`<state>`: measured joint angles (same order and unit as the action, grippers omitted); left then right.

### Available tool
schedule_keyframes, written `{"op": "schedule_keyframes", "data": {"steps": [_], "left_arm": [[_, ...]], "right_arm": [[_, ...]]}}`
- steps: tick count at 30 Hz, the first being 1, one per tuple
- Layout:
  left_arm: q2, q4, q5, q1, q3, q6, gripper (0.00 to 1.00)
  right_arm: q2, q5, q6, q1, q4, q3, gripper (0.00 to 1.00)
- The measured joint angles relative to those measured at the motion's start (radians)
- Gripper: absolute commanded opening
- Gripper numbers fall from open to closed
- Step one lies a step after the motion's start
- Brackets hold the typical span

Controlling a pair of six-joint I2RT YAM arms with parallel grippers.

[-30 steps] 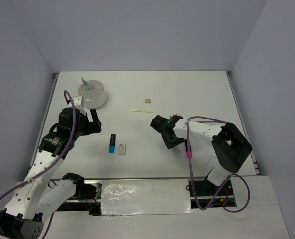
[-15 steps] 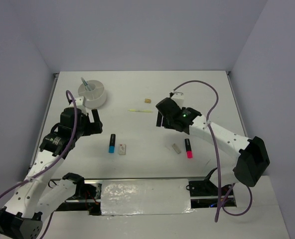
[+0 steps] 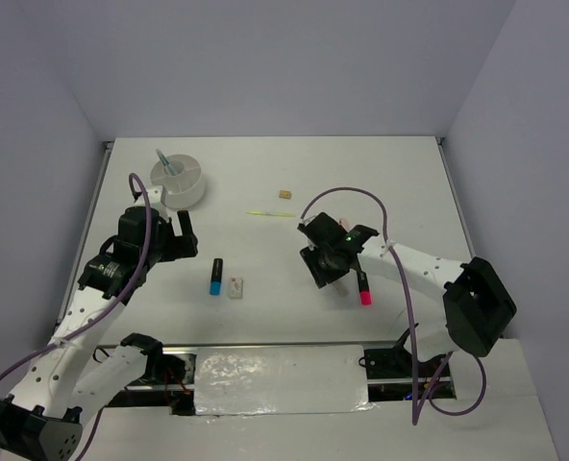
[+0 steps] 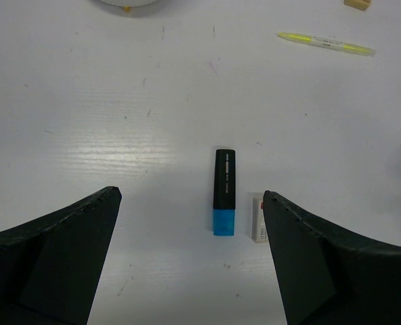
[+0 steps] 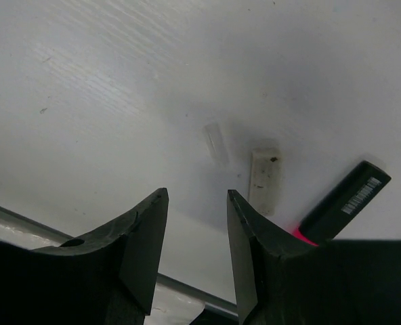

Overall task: Sort the stationery into containers
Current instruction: Pick up the pen cap at the corner of the board.

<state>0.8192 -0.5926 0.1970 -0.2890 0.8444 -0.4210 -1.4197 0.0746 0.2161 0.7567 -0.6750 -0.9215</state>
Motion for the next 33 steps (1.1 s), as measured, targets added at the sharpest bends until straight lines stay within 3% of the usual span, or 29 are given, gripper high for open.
{"op": "schedule_keyframes", "data": {"steps": [11, 33], "left_arm": [[0.002, 0.000, -0.001, 0.000, 0.000, 0.000, 0.99], [0.002, 0.002, -0.038, -0.001, 0.000, 0.003, 0.99]], "right_arm": [[-0.151, -0.053, -0.056, -0.002, 0.026, -0.004, 0.47], [-0.208, -0.091, -0.097, -0.050, 0.073, -0.009, 0.47]]}}
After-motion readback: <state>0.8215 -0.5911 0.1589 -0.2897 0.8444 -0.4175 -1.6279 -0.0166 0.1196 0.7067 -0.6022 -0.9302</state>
